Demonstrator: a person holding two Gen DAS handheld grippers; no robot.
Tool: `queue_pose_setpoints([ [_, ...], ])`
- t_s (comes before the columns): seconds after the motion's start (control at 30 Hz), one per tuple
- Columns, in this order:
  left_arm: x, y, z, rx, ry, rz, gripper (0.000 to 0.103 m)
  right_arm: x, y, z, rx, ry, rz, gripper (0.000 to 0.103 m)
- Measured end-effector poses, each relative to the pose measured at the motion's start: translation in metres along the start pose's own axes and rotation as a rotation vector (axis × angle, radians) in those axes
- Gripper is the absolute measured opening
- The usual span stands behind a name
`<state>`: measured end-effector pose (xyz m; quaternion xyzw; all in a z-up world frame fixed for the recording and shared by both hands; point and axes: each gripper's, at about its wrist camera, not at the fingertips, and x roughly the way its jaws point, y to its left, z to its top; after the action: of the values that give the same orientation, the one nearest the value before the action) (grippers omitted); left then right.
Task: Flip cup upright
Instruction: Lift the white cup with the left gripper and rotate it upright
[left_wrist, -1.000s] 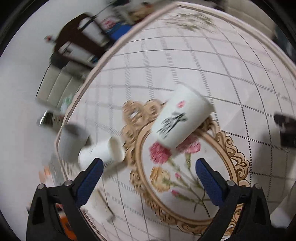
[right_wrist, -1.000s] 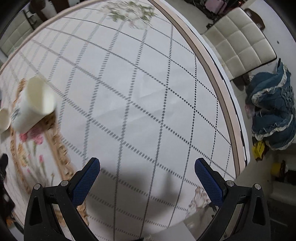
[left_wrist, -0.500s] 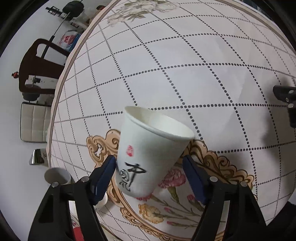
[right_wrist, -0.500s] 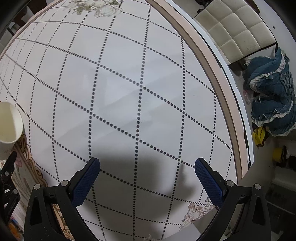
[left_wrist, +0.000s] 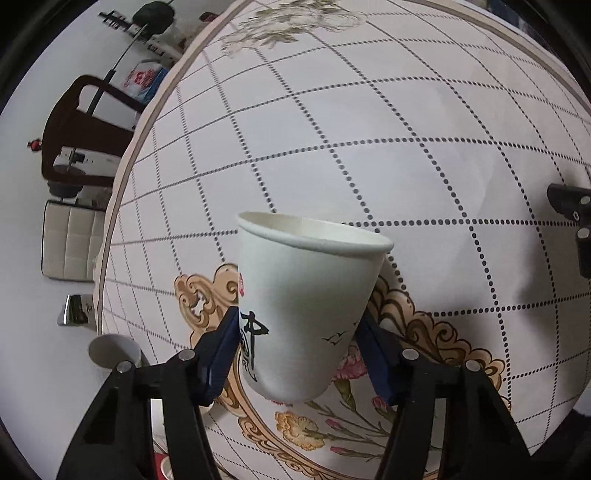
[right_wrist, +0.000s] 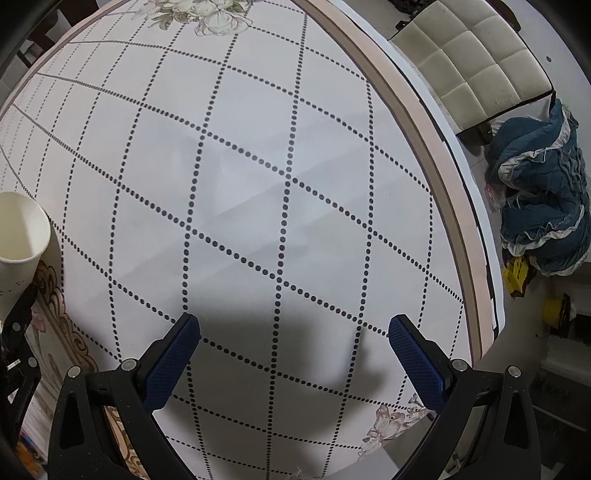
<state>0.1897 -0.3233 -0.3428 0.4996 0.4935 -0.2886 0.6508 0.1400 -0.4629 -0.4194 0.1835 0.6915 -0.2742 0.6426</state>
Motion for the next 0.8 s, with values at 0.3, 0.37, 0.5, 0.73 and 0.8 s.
queue_pose_setpoints([
  [0.3, -0.025, 0.027, -0.028, -0.182, 0.007, -0.022, 0.059, -0.032, 0.017, -0.015, -0.045, -0.056, 0.002, 0.103],
  [0.37, -0.033, 0.033, -0.043, -0.243, 0.015, -0.029, 0.059, -0.04, 0.018, -0.017, -0.056, -0.071, 0.001, 0.103],
  [0.5, -0.045, 0.041, -0.079, -0.374, 0.037, -0.068, 0.059, -0.058, 0.032, -0.035, -0.088, -0.097, -0.006, 0.103],
  [0.73, -0.036, 0.045, -0.159, -0.686, 0.137, -0.245, 0.059, -0.081, 0.059, -0.081, -0.155, -0.129, -0.011, 0.103],
  [0.8, -0.028, 0.044, -0.183, -0.793, 0.168, -0.323, 0.059, -0.082, 0.063, -0.092, -0.173, -0.131, -0.017, 0.103],
])
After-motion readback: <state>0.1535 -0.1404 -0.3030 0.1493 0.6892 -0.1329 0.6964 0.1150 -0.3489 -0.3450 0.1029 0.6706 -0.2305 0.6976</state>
